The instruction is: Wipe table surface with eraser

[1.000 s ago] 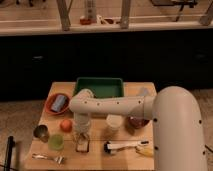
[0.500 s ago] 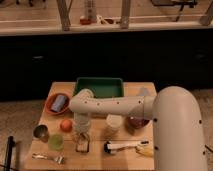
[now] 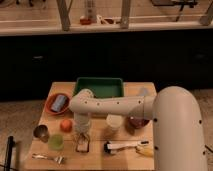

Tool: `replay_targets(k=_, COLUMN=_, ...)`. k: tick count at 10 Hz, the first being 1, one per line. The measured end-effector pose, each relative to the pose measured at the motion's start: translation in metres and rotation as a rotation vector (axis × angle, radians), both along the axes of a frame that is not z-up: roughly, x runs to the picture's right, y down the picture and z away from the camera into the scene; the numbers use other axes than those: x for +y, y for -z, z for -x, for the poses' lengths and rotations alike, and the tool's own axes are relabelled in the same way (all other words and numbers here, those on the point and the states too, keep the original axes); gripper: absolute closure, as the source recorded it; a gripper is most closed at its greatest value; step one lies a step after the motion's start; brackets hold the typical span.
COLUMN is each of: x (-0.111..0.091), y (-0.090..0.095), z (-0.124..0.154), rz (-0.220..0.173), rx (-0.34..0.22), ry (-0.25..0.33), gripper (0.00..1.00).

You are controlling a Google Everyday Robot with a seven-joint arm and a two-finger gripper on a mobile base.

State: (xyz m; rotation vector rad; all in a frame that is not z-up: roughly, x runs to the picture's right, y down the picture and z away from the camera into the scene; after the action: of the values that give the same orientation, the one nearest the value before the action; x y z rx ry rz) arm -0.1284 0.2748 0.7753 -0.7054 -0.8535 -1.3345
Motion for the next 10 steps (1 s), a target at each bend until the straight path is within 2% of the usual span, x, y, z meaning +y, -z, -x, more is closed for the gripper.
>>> replay_targets(k=10, x=0.0001, y=0.0, z=-0.0001, rz=0.0, rx=0.0, ry=0.0, gripper=1.0)
